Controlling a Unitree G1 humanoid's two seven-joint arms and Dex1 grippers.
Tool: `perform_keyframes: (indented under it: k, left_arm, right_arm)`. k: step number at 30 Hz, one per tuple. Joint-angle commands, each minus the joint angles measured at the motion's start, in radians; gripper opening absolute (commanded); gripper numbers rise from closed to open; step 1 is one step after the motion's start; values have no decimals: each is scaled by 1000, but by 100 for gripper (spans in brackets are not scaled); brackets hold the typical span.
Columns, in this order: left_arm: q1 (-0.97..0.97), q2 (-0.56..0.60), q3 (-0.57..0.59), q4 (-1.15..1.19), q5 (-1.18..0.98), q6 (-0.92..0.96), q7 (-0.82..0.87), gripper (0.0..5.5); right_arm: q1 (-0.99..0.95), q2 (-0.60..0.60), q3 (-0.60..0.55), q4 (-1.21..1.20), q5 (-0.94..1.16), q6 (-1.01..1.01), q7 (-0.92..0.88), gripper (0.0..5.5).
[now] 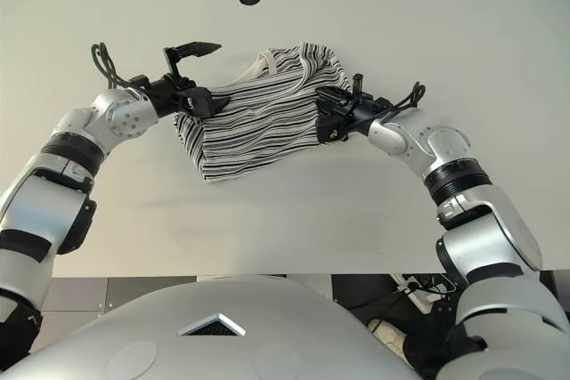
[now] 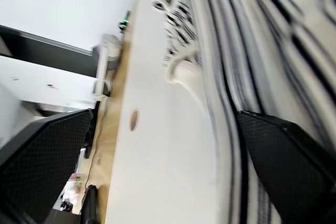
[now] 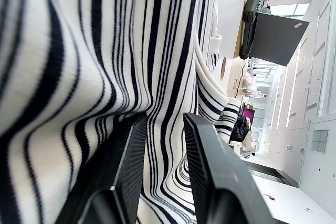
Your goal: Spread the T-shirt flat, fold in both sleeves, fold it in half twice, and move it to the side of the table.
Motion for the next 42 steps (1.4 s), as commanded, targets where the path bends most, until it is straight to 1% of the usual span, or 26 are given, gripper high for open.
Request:
perform_keyframes:
  k: [1, 5, 9, 12, 16, 22, 24, 28, 34, 37, 40, 42]
  left_arm:
    - [19, 21, -13, 10, -21, -72, -64, 514]
    - [17, 41, 28, -11, -90, -124, -104, 514]
    - [3, 64, 71, -37, -137, -138, -112, 514]
    - [20, 49, 50, -60, -155, -150, -179, 514]
    - [6, 30, 14, 0, -97, -88, -173, 514]
    - [10, 17, 5, 19, -106, -98, -190, 514]
    - [-1, 16, 2, 38, -92, -74, -175, 514]
    - [-53, 24, -7, 96, -37, 42, -60, 514]
    - [-104, 0, 14, 169, -32, 179, 53, 514]
    - [-117, -11, 28, 189, -47, 222, 79, 514]
    - [-130, -23, 64, 198, -79, 258, 106, 514]
    - [-148, -34, 106, 208, -103, 317, 177, 514]
  right_arm:
    - [145, 46, 137, 121, -120, 40, 103, 131]
    - [136, 54, 141, 140, -128, 45, 93, 131]
    - [124, 66, 151, 164, -134, 41, 87, 131]
    - [119, 71, 156, 176, -133, 40, 83, 131]
    - [111, 79, 159, 186, -136, 37, 78, 131]
    - [106, 81, 166, 198, -135, 38, 70, 131]
    - [108, 82, 168, 194, -132, 38, 69, 131]
    - [114, 85, 174, 202, -135, 38, 59, 131]
    - [135, 64, 187, 167, -142, 26, 59, 131]
    - [142, 57, 191, 154, -139, 22, 61, 131]
    - [143, 57, 194, 155, -138, 27, 56, 131]
    - [141, 63, 194, 160, -137, 31, 52, 131]
